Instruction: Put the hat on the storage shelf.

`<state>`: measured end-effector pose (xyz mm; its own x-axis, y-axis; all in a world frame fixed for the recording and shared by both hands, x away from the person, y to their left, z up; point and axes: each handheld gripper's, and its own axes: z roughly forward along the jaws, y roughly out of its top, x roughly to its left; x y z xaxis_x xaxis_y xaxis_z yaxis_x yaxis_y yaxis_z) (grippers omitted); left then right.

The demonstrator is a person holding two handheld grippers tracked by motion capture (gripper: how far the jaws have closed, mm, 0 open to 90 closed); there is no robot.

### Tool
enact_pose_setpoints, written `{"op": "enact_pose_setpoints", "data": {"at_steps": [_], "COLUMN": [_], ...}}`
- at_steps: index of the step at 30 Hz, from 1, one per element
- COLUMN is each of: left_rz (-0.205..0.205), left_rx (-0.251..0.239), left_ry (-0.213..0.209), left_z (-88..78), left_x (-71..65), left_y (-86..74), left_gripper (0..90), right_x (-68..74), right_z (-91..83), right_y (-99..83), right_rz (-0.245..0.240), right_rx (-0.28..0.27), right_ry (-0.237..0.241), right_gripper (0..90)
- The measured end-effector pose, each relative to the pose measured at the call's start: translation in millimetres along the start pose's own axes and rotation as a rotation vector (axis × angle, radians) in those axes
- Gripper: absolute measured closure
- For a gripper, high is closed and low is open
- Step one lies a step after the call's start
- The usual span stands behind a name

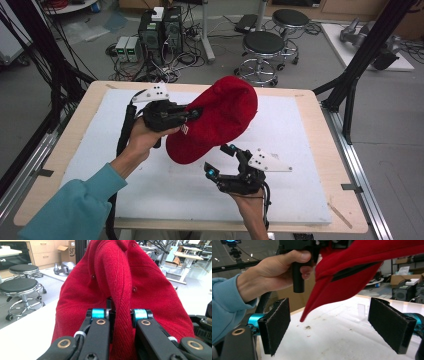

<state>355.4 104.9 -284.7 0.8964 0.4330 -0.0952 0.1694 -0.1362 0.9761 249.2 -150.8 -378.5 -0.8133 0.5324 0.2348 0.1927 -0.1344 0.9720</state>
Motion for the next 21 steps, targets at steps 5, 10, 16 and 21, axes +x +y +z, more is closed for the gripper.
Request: {"op": "enact_pose_setpoints", "data": {"at_steps": [5,10,16,21], "left_rz": [0.016,0.014,0.023,0.022], "left_rx": [0.010,-0.003,0.005,-0.011], "left_ry": [-0.008,-0.004,-0.004,-0.003], "left_z": [7.5,12.8,16.0,16.8], "left_x": [-6.5,-10.3,-12.4,-13.4], "left_y": [-0.7,-4.0,-7.5,-6.5], "left_gripper": [87.7,87.7,87.6,87.6], "right_x": [2.7,1.5,-2.9,-4.0], "right_z": [5.0,5.9,5.5,7.0], "right_y": [-0.6,-0.6,0.3,0.8], "right_rz": [-0.002,0.027,0.073,0.081], "right_rx": [0.012,0.028,0.031,0.040], "right_ry": [0.007,0.008,-0.004,0.003], "right_gripper": [22.7,33.9,47.8,60.3]}}
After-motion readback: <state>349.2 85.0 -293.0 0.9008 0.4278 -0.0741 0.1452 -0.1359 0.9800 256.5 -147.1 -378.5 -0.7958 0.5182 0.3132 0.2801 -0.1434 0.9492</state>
